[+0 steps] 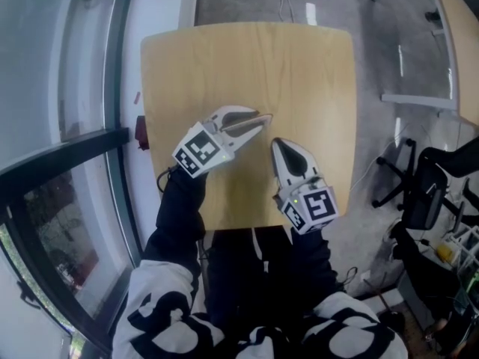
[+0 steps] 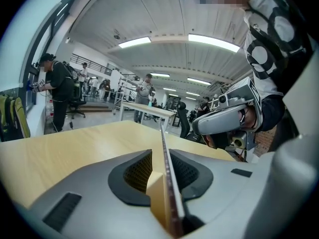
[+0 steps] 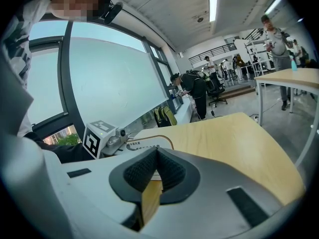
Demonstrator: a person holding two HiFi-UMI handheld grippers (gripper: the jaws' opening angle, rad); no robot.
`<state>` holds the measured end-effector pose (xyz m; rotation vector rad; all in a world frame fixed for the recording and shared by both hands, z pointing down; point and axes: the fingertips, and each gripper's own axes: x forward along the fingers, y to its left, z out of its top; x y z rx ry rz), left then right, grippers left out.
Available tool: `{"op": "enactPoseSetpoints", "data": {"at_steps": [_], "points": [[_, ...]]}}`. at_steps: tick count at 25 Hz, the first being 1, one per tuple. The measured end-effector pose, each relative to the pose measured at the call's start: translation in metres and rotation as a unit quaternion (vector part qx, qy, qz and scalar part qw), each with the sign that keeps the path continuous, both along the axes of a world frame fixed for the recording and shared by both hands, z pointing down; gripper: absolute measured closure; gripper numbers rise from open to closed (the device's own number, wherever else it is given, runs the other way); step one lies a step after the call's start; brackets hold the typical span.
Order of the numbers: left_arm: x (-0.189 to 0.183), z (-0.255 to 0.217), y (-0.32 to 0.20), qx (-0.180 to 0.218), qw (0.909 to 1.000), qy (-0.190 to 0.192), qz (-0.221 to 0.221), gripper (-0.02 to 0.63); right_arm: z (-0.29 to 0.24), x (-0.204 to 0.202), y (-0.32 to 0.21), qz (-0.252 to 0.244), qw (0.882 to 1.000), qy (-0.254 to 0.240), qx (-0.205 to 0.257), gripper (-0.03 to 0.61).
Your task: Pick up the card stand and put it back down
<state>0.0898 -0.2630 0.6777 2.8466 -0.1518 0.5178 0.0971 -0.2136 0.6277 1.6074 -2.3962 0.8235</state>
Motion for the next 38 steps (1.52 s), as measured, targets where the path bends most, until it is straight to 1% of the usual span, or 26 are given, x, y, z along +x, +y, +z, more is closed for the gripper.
{"op": "enactPoseSetpoints", "data": {"at_steps": [5, 10, 16, 20, 24, 27, 29, 34, 38], "points": [[-0.001, 0.000, 0.012, -0.005, 1.0000, 0.004, -0.001, 0.553, -0.009, -0.003, 0.007, 0.000, 1.000, 0.000, 0.008, 0.567], [0.001, -0.002, 0.022, -0.004, 1.0000, -0.001, -0.003, 0.586, -0.021, -0.006, 0.014, -0.005, 1.000, 0.000, 0.018, 0.568], [0.007, -0.005, 0.044, -0.011, 0.9999, -0.011, 0.003, 0.589, -0.045, -0.002, 0.030, -0.006, 0.999, 0.000, 0.033, 0.568], [0.013, -0.015, 0.064, -0.027, 0.9996, -0.009, -0.005, 0.589, -0.060, 0.001, 0.040, -0.005, 0.999, -0.001, 0.041, 0.566], [0.018, -0.031, 0.078, -0.038, 0.9991, 0.001, -0.020, 0.589, -0.079, 0.005, 0.046, -0.006, 0.998, 0.000, 0.059, 0.566], [0.018, -0.052, 0.085, -0.048, 0.9981, 0.021, -0.032, 0.589, -0.095, 0.009, 0.051, -0.005, 0.997, 0.000, 0.072, 0.566], [0.017, -0.071, 0.085, -0.044, 0.9977, 0.028, -0.044, 0.589, -0.108, 0.013, 0.055, -0.007, 0.997, 0.005, 0.082, 0.567], [0.008, -0.129, 0.096, -0.016, 0.9962, 0.043, -0.074, 0.589, -0.147, 0.017, 0.079, -0.016, 0.994, 0.017, 0.109, 0.567], [0.005, -0.180, 0.108, 0.018, 0.9938, 0.062, -0.090, 0.589, -0.176, 0.016, 0.093, -0.029, 0.991, 0.031, 0.130, 0.566]]}}
